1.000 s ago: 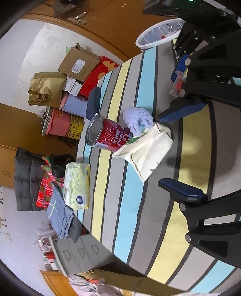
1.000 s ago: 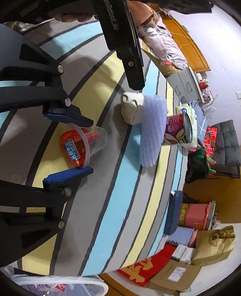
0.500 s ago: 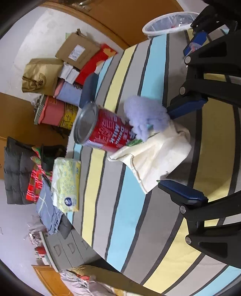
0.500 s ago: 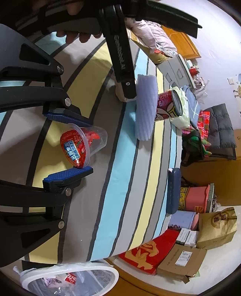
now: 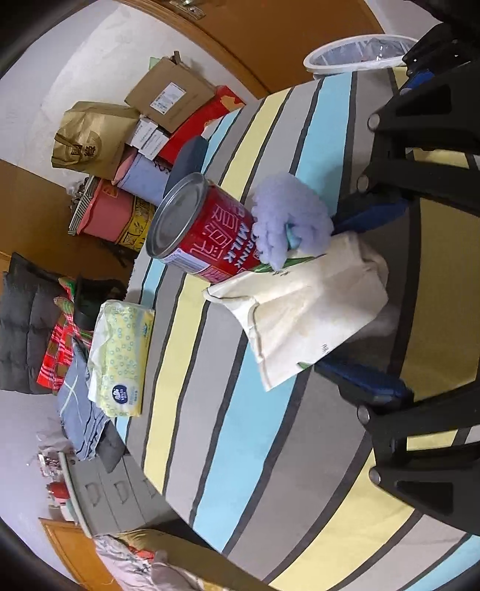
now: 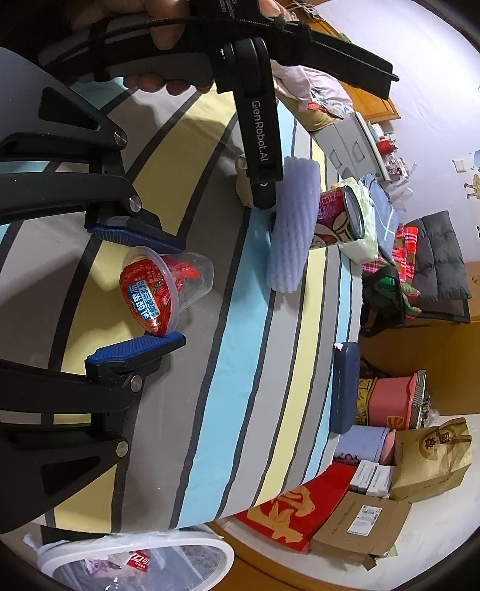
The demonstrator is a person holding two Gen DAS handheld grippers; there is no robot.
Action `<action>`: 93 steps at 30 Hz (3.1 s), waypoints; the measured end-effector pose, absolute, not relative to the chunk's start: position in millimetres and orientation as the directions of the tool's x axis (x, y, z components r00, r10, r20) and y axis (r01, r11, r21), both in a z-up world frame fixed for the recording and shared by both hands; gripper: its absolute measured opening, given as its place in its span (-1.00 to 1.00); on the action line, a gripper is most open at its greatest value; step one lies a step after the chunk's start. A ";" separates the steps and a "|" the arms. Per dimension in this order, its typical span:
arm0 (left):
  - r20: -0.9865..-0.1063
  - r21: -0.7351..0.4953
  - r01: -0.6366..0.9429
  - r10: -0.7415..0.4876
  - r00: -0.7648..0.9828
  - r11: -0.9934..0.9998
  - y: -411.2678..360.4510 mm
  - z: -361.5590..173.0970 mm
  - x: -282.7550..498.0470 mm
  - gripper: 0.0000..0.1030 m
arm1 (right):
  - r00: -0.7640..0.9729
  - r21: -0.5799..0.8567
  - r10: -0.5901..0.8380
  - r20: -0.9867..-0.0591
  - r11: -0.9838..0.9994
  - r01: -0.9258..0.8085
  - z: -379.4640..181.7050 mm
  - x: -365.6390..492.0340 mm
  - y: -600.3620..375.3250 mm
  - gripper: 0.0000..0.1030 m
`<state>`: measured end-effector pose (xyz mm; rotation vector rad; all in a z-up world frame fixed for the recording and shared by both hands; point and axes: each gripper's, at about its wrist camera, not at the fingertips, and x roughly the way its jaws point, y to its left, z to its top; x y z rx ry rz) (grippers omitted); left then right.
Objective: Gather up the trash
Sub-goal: 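Grasp the clear cup with red packet with the right tool while the left tool grasps the white cloth bag, then carry the clear cup and white cloth bag over the white bin with both tools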
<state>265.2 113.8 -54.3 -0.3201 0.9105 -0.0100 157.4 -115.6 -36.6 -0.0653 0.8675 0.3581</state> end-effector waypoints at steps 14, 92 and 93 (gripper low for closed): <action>-0.768 -0.253 -0.124 -0.122 0.629 0.960 126.3 -48.7 242.8 -0.23 | 0.600 0.108 0.294 -0.744 0.939 -0.326 -34.6 154.7 -119.2 -0.12; -0.659 -0.122 0.523 -0.463 0.593 0.844 -215.4 24.7 185.5 -0.23 | 0.755 0.109 -0.088 -0.650 0.972 0.208 -1.8 101.1 -366.5 -0.12; -0.669 -0.123 0.527 -0.463 0.582 0.841 -220.5 21.6 187.4 -0.23 | 0.752 0.114 -0.089 -0.653 0.970 0.213 -3.4 101.9 -370.4 -0.12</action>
